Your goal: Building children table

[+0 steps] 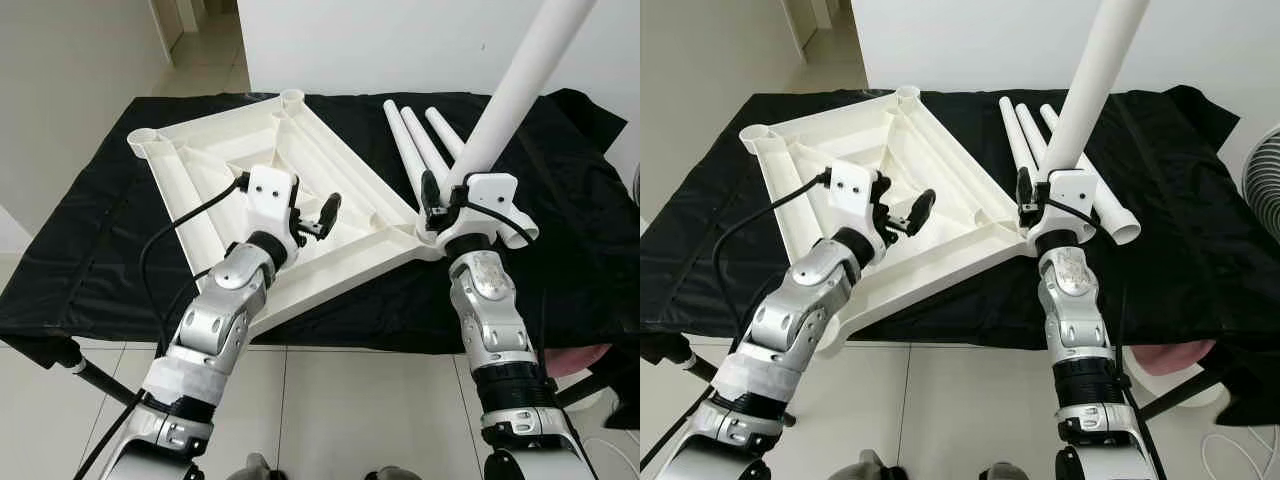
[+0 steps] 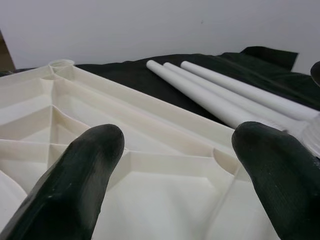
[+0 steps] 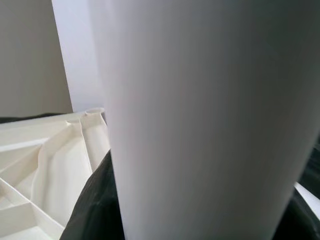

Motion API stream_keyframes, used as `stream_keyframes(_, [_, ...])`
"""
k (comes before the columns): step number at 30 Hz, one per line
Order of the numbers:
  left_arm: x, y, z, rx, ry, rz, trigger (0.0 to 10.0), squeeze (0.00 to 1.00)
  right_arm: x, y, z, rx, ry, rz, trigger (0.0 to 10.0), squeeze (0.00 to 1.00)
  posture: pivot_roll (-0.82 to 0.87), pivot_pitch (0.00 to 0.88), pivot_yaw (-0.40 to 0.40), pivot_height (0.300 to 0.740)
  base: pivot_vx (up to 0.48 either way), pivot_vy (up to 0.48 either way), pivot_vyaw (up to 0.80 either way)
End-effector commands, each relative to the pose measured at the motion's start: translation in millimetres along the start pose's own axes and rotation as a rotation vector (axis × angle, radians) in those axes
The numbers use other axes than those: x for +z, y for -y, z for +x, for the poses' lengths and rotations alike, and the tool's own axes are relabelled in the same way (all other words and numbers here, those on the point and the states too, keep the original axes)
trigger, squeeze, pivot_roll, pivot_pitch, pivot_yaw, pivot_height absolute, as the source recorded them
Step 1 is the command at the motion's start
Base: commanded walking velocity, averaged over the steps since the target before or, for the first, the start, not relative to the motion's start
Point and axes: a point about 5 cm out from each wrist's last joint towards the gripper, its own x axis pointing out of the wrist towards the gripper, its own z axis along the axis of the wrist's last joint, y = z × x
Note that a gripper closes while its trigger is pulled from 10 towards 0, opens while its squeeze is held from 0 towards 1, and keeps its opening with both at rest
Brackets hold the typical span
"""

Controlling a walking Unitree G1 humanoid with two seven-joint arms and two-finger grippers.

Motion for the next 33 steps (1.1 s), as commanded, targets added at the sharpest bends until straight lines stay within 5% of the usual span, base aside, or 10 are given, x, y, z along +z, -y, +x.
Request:
stream_keyframes(1, [-3,-11.1,-9.0,0.075,-0.014,0.003,10.0,0.0,3,-6.1,-6.1,0.027,0.009,0.03,10.0,0.0,-0.18,0.027,0.096,0.74,0.0,0.0,0.0])
stream_keyframes(9, [-18,-33.3,-29.6,0.134,-0.019,0.063,10.0,0.0,-1,-6.3,-14.2,0.041,-0.009,0.021,10.0,0.0,-0.18,0.03,0.1,0.74,0.0,0.0,0.0])
stream_keyframes(19, [-16,-60.9,-46.9,0.251,0.018,-0.019,10.0,0.0,-1,-6.7,-18.7,0.047,-0.023,0.016,10.0,0.0,-0.17,0.034,0.101,0.74,0.0,0.0,0.0])
stream_keyframes(33, [-17,-42.6,-56.8,0.236,0.106,0.06,10.0,0.0,0,-3.2,-21.2,0.038,-0.017,0.019,10.0,0.0,-0.15,0.031,0.096,0.74,0.0,0.0,0.0])
